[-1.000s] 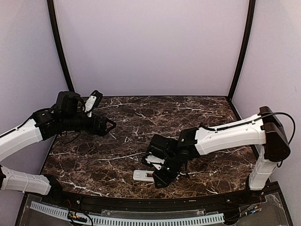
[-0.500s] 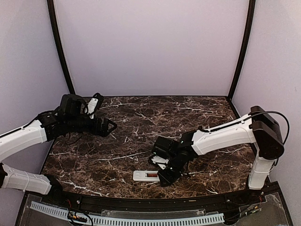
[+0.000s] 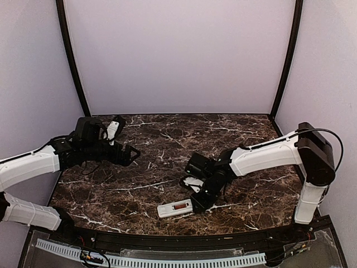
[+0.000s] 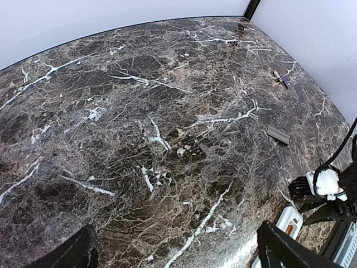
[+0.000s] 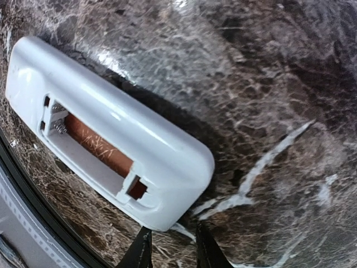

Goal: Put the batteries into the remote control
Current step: Adjust the remote control without batteries at the center of the board.

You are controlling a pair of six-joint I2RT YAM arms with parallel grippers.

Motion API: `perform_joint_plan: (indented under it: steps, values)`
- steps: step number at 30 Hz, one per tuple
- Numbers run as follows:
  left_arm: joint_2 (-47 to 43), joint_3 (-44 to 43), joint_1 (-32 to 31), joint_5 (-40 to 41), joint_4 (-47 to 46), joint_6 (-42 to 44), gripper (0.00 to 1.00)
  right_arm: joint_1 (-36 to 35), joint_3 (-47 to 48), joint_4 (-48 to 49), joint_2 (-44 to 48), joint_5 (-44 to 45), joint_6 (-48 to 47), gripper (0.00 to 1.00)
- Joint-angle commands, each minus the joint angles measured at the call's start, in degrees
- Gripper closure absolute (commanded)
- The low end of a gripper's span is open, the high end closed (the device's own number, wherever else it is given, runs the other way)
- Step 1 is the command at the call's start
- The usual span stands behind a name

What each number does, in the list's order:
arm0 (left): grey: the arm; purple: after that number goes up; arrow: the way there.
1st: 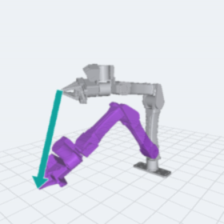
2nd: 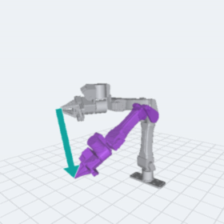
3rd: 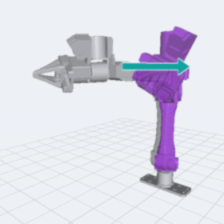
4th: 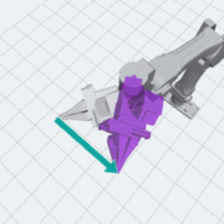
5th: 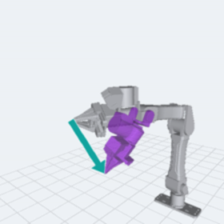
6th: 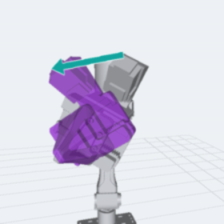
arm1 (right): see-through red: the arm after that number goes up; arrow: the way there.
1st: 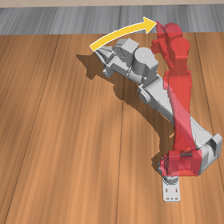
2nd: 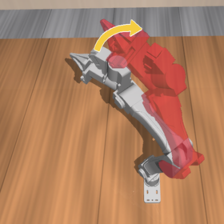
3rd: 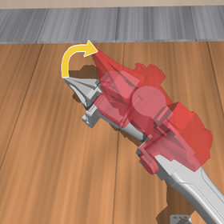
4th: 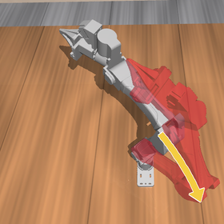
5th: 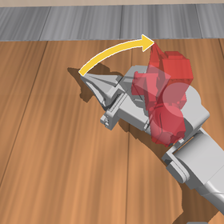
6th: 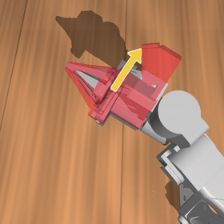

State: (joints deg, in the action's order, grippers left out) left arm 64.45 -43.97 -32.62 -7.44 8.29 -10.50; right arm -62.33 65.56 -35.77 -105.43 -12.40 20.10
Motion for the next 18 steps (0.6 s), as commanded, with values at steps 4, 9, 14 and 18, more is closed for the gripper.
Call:
perform_joint_plan:
  steps: [4,9,14,18]
  values:
    - [0.39,1.5,0.37,1.31,-1.81,1.47,0.01,2.62,2.65,0.43,-2.69,-1.19,-5.39,0.74]
    - [0.89,1.43,0.37,1.51,-1.79,1.77,0.01,3.42,4.83,-0.48,-3.93,-1.77,-6.57,0.74]
    - [0.95,1.43,0.37,1.51,-1.83,1.87,0.01,4.93,6.56,-3.91,-2.93,-0.93,-8.18,0.72]
    - [0.63,1.51,0.37,1.39,-2.0,1.91,0.01,6.57,9.1,-8.22,0.21,2.41,-9.13,0.71]
